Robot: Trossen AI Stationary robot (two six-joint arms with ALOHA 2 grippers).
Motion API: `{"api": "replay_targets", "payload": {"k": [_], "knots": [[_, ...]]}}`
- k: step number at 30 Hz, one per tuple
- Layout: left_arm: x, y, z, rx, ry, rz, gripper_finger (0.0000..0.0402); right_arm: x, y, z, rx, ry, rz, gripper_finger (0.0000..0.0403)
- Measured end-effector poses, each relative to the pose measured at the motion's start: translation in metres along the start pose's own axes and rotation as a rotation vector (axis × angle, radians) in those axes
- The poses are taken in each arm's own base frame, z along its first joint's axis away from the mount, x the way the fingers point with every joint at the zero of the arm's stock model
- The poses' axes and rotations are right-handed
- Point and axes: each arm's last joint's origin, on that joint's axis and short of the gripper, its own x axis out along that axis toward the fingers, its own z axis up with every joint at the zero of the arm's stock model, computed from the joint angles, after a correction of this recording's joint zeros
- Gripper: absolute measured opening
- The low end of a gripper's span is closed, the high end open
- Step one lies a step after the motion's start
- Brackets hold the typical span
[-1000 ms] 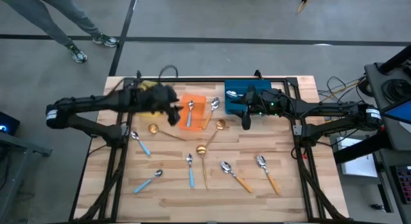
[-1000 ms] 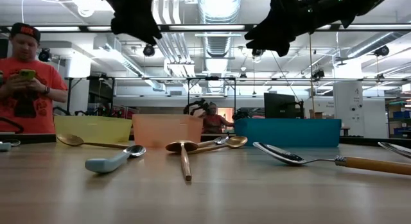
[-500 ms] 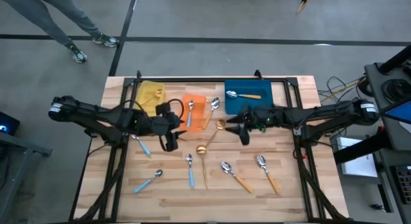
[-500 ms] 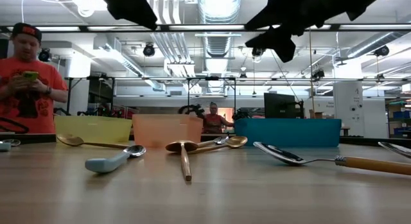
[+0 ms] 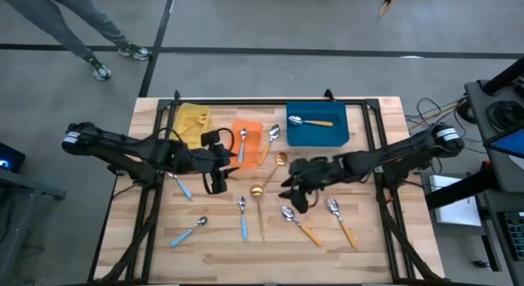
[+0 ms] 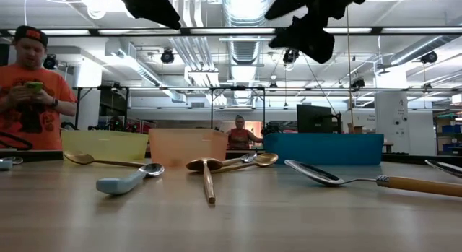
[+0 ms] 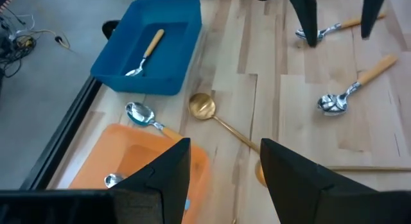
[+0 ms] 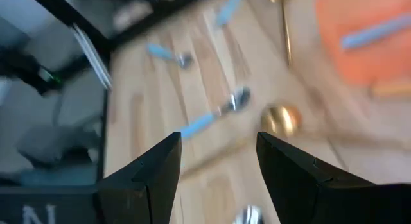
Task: Sort silverware by color (type)
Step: Put the yellow spoon into the blue bin
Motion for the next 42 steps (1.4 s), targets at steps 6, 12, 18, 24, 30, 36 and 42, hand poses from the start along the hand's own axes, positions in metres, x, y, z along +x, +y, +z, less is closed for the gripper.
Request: {"api": "replay_targets", "payload": {"k": [6,12,18,24,30,36,42], "knots": [[-0.001,-0.007,-0.002,0.021,0.001,-0.023,0.0168,0.02,0.018,-0.007,0.048,0.324,-0.208,0.0194],[-0.003,-0.013,-0.003,0.038,0.001,-0.042,0.0168,0.039,0.032,-0.021,0.101,0.565,-0.405,0.0194],[-0.002,-0.017,-0.007,0.054,0.008,-0.054,0.0168,0.058,0.046,-0.042,0.13,0.686,-0.479,0.0194],[-0.001,-0.019,-0.01,0.06,0.017,-0.058,0.0168,0.075,0.053,-0.066,0.149,0.744,-0.515,0.0194],[0.0,-0.019,-0.013,0.062,0.025,-0.056,0.0168,0.086,0.053,-0.082,0.161,0.759,-0.567,0.0194],[0.002,-0.02,-0.015,0.039,0.031,-0.055,0.0168,0.104,0.048,-0.1,0.13,0.769,-0.612,0.0194],[0.003,-0.02,-0.018,0.013,0.039,-0.054,0.0168,0.109,0.051,-0.11,0.101,0.77,-0.629,0.0194]]}}
